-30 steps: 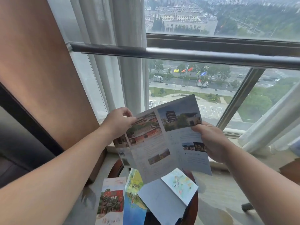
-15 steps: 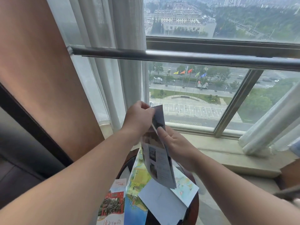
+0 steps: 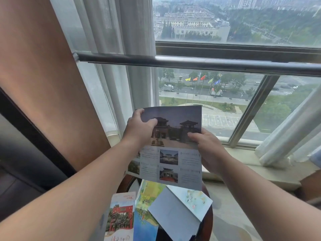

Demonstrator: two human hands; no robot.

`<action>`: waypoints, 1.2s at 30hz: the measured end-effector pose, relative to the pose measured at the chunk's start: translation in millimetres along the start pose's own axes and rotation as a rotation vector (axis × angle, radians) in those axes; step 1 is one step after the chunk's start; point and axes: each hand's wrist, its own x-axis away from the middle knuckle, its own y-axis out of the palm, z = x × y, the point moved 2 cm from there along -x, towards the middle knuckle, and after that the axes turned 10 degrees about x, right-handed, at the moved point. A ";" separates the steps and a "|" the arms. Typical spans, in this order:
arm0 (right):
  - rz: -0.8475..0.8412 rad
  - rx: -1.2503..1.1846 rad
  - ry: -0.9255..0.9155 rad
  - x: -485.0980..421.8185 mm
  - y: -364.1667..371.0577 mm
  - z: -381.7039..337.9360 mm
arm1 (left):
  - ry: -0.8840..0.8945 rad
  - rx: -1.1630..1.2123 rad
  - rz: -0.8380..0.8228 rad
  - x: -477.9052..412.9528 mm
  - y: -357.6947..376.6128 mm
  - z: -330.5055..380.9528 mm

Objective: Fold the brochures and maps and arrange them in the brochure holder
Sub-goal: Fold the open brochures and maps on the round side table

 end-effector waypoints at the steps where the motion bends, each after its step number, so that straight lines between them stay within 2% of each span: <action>1: 0.002 -0.010 -0.009 -0.6 -2.9 -3.5 | 0.007 0.018 -0.004 -0.6 -1.0 -0.9; 4: 0.003 -0.045 -0.036 -2.2 -10.7 -14.2 | 0.009 0.117 -0.011 -1.9 -4.0 -1.3; 8: -0.006 -0.064 -0.053 -3.1 -13.0 -22.7 | -0.133 0.260 -0.129 2.0 -0.7 -3.7; 11: 0.000 -0.076 -0.039 -1.8 -11.9 -24.7 | -0.109 0.260 -0.175 2.6 3.4 -5.5; 14: 0.015 -0.097 -0.025 0.7 -17.5 -28.0 | -0.088 0.257 -0.121 3.6 -3.5 -5.9; 19: 0.053 -0.098 -0.009 2.9 -31.1 -33.1 | -0.191 0.339 -0.023 1.7 -19.1 -17.4; 26: 0.193 -0.012 0.073 -2.4 -42.2 -26.9 | -0.066 0.378 0.098 -0.5 -24.4 -13.3; 32: 0.178 -0.028 0.115 -0.6 -33.4 -23.7 | -0.023 0.489 -0.111 11.2 -10.2 -1.4; 36: 0.145 -0.092 0.121 1.1 -18.1 -22.8 | 0.144 0.396 -0.315 30.3 7.8 12.3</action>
